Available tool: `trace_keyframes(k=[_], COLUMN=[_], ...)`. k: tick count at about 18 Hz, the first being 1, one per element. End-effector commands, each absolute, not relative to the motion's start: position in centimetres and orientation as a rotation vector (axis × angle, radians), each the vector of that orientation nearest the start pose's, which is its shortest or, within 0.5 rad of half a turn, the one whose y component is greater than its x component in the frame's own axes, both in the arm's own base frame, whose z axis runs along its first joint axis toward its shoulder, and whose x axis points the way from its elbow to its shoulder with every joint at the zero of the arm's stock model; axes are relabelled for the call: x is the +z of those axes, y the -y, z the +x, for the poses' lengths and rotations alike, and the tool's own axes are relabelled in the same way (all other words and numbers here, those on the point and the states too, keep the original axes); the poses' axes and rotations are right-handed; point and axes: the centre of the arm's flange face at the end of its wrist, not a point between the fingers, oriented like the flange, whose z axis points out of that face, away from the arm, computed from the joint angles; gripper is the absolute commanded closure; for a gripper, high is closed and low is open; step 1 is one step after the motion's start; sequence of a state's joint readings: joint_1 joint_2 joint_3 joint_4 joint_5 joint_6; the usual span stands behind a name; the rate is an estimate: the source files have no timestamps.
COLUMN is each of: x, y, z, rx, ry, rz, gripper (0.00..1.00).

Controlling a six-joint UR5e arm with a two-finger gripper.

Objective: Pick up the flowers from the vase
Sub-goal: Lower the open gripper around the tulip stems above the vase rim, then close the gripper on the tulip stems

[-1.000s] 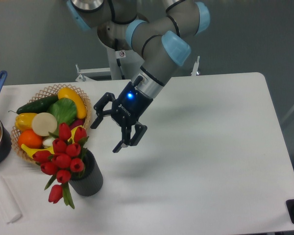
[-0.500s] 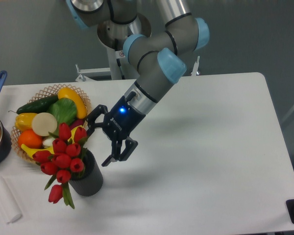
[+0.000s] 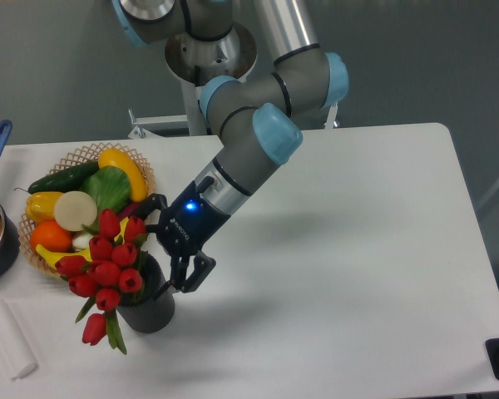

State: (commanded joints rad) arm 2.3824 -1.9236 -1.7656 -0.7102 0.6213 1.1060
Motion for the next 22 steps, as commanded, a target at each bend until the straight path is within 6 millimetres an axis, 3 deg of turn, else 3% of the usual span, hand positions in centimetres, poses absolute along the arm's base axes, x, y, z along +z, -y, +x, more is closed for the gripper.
trace_keyframes(k=[12,15,19,20,22], x=[32.9,32.6,32.7,32.6,32.6], y=[-56.2,-56.7,-56.7,-56.7,-56.6], z=[-27.8,-26.6,-26.4,-26.4,-26.4], rx=[-0.371,-0.390,-0.392,-0.392,-0.393], ry=[-0.489,-0.506,-0.506,-0.506,-0.507], rz=[-2.134,-2.133,-2.133,-2.133,-2.133], gripper=[0.00,0.00,0.00,0.01,0.13])
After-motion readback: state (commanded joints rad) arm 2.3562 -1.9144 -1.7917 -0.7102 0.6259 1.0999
